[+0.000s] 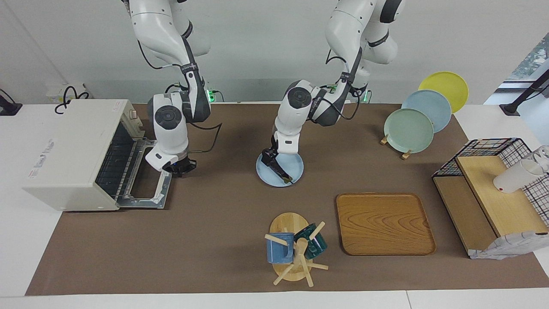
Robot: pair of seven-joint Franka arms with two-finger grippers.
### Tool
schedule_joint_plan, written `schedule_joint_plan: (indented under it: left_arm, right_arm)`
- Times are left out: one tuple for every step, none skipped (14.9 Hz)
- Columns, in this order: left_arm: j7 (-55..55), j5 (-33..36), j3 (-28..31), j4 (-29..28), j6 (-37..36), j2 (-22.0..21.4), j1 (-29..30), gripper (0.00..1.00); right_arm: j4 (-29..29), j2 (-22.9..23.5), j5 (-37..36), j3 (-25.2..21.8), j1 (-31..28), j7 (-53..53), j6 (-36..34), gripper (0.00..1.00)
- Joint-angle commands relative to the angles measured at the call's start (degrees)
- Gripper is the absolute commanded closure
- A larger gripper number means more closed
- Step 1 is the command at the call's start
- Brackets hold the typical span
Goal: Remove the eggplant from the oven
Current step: 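Grasp the eggplant with the left gripper while the right gripper nears the oven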
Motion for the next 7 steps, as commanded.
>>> schedule_joint_plan:
  left_arm:
    - [-1.0,2.3,0.7,0.6,0.8,0.4,-0.8,0.21]
    - [-1.0,2.3,0.7,0.7,0.7,0.4,-0.9,0.31]
    - [-1.0,2.4,0.7,0.7,0.8,0.4,-0.9,0.44]
    - [-1.0,2.4,0.7,0.8,0.8,0.4,-0.9,0.57]
    - [-1.0,2.4,0.7,1.0,0.9,0.4,-0.9,0.76]
    - [-0.9,2.4,0.7,1.4,0.8,0.5,-0.8,0.96]
    - [-0.9,2.4,0.7,1.9,0.5,0.5,-0.7,1.00]
  right_arm:
    - [-0.4,-0.3,-2.9,0.7,-1.1,-1.3,0.2,1.00]
    - [0.0,-0.4,-5.0,0.8,-1.0,-1.4,-1.0,1.00]
    - [0.2,-0.6,-6.6,0.8,-1.0,-1.6,-2.0,1.00]
    - [0.3,-0.8,-7.1,0.8,-1.0,-2.3,-2.7,1.00]
    - [1.0,-1.5,-7.2,0.8,-1.1,-4.5,-4.3,1.00]
    - [2.3,-2.1,-7.1,0.8,-1.3,-7.1,-6.2,1.00]
    - [3.8,-2.7,-7.1,0.9,-2.2,-10.2,-8.4,1.00]
